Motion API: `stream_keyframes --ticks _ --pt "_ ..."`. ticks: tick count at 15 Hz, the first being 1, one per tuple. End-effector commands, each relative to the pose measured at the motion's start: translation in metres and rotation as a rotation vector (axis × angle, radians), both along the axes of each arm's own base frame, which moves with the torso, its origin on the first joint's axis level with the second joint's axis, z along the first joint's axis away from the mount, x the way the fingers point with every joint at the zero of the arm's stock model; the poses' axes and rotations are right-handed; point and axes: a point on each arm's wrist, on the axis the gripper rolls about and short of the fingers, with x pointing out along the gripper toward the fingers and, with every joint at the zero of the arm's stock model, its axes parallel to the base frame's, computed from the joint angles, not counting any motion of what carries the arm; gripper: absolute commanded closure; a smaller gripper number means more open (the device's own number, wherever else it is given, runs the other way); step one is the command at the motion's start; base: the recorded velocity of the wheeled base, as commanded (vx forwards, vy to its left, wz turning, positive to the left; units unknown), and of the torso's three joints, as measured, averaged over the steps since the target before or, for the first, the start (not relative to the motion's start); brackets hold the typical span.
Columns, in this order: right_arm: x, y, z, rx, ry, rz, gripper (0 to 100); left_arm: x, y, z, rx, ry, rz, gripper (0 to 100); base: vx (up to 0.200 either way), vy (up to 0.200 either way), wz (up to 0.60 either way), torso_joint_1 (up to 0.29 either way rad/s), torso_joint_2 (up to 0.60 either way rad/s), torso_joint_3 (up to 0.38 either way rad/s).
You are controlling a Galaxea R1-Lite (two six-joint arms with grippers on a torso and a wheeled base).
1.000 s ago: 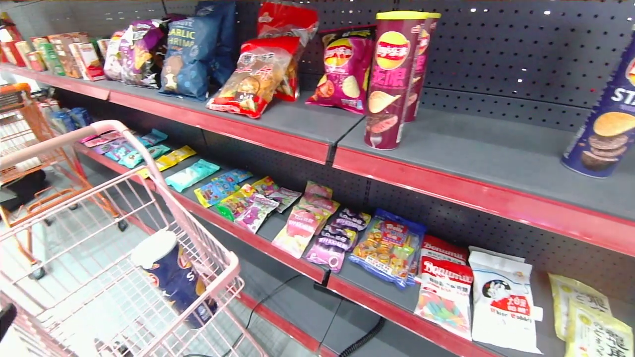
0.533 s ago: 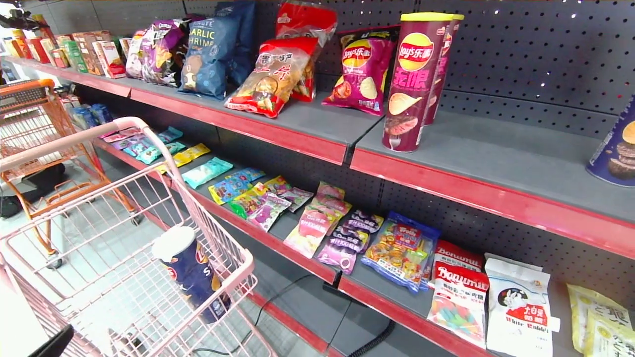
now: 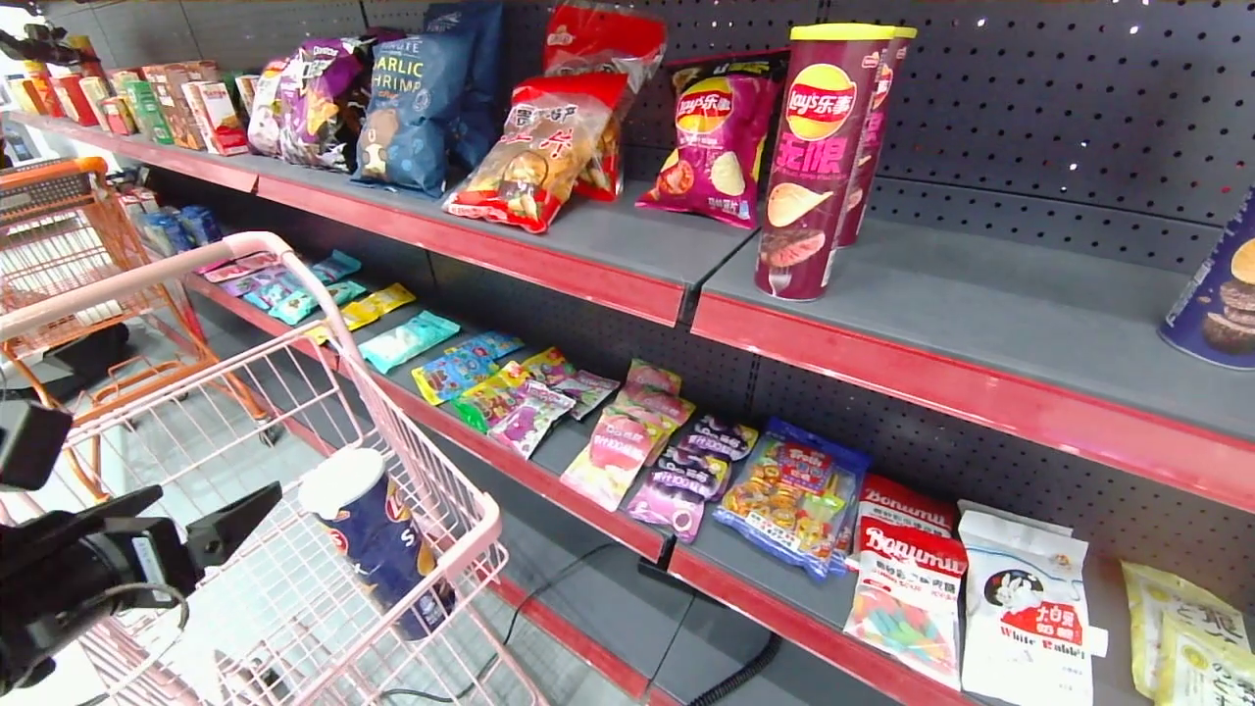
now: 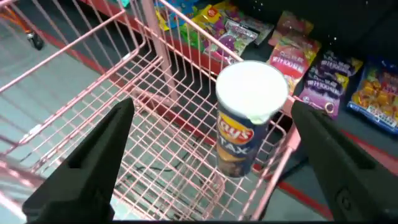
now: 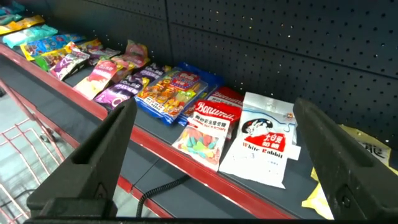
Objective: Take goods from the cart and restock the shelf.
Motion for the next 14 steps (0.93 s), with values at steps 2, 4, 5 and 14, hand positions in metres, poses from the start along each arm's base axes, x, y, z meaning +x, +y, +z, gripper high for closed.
stream_keyframes --ticks 2,4,5,14 --pt "0.000 0.000 0.000 0.000 0.002 0.001 0 0.039 0.002 -0.032 0.016 0.111 -0.051 0 0.000 0.000 0.00 0.000 0.00 0.000" --pt "0.000 0.000 0.000 -0.002 0.002 0.002 0 0.043 0.000 -0.036 0.017 0.122 -0.108 0 0.000 0.000 0.00 0.000 0.00 0.000" --pt "0.000 0.000 0.000 -0.002 0.002 0.001 0 0.043 -0.002 -0.038 0.028 0.128 -0.140 0 0.000 0.000 0.00 0.000 0.00 0.000" --pt "0.000 0.000 0.000 -0.002 0.002 0.002 0 0.070 -0.014 -0.072 0.022 0.177 -0.279 0 0.000 0.000 0.00 0.000 0.00 0.000"
